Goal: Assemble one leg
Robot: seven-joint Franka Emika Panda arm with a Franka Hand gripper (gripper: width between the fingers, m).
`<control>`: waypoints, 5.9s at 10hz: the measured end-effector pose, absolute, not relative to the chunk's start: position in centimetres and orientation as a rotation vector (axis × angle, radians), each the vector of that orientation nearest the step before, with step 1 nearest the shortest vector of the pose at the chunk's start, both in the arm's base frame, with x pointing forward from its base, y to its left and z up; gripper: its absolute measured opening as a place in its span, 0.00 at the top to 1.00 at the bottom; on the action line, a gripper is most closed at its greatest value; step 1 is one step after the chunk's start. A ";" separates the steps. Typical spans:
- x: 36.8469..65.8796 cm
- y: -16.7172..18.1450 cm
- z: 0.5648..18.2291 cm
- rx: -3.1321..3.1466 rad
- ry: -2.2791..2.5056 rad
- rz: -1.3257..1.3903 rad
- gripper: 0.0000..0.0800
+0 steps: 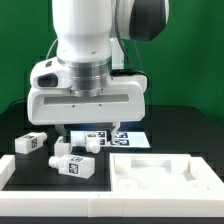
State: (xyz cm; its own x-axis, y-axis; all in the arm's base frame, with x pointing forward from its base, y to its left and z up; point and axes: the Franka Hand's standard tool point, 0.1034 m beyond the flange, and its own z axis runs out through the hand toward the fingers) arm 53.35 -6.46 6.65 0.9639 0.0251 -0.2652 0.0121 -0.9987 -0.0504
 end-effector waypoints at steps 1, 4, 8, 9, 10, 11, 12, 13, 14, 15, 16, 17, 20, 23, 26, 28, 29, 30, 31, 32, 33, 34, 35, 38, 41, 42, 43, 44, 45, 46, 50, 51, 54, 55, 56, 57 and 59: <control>52.7 -6.6 6.5 -3.033 -0.027 0.530 0.19; 47.3 -10.8 7.2 -2.894 -0.013 1.088 0.19; 47.0 -11.0 6.6 -2.822 -0.017 1.281 0.19; 46.7 -11.1 6.4 -2.819 -0.013 1.286 0.19; 45.7 -11.7 5.2 -2.794 0.007 1.330 0.19; 44.9 -12.0 4.2 -2.778 0.018 1.358 0.19; 44.4 -12.6 3.6 -2.775 0.037 1.358 0.19; 44.3 -12.7 3.6 -2.774 0.040 1.360 0.19; 44.3 -12.6 3.6 -2.774 0.037 1.360 0.19; 44.3 -12.6 3.5 -2.773 0.038 1.363 0.19; 43.9 -12.7 3.2 -2.760 0.048 1.386 0.19; 43.8 -12.6 2.8 -2.746 0.047 1.415 0.19; 44.2 -12.4 2.6 -2.741 0.036 1.436 0.19; 44.1 -12.5 2.5 -2.742 0.037 1.434 0.19; 44.0 -12.6 1.8 -2.745 0.036 1.435 0.19; 44.0 -12.6 1.7 -2.745 0.036 1.435 0.54; 44.0 -12.6 1.7 -2.745 0.036 1.435 0.54; 44.2 -12.5 2.0 -2.748 0.020 1.432 0.65; 45.0 -12.0 3.1 -2.761 -0.017 1.400 0.65; 45.9 -11.3 4.8 -2.779 -0.037 1.368 0.65; 46.7 -10.2 7.3 -2.797 -0.036 1.345 0.65; 46.9 -9.4 9.2 -2.790 -0.016 1.365 0.65; 47.2 -9.5 9.0 -2.802 -0.017 1.345 0.65; 48.7 -9.1 9.1 -2.971 0.001 0.999 0.64; 52.5 -2.9 13.7 -3.030 0.045 0.616 0.64; 52.8 -2.9 14.0 -3.059 0.045 0.478 0.64; 52.6 -3.1 13.8 -3.076 0.048 0.388 0.64; 52.9 -3.2 13.7 -3.090 0.050 0.309 0.64; 53.5 -3.0 13.9 -3.109 0.045 0.174 0.64; 54.3 -1.1 14.5 -3.118 0.022 0.006 0.64; 58.5 3.4 17.8 -3.072 -0.045 -0.562 0.64; 58.3 3.2 17.6 -3.057 -0.043 -0.685 0.64; 60.2 6.3 16.5 -3.028 -0.144 -0.825 0.64; 61.6 7.7 16.4 -3.004 -0.143 -0.879 0.64; 61.7 8.7 15.9 -2.994 -0.168 -0.904 0.64; 61.5 8.1 16.0 -3.003 -0.168 -0.895 0.64; 61.6 8.0 15.9 -3.004 -0.167 -0.893 0.64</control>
Offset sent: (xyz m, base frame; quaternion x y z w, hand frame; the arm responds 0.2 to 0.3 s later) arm -0.0779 -0.0739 0.0172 -0.0885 -0.3366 -0.0040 0.9375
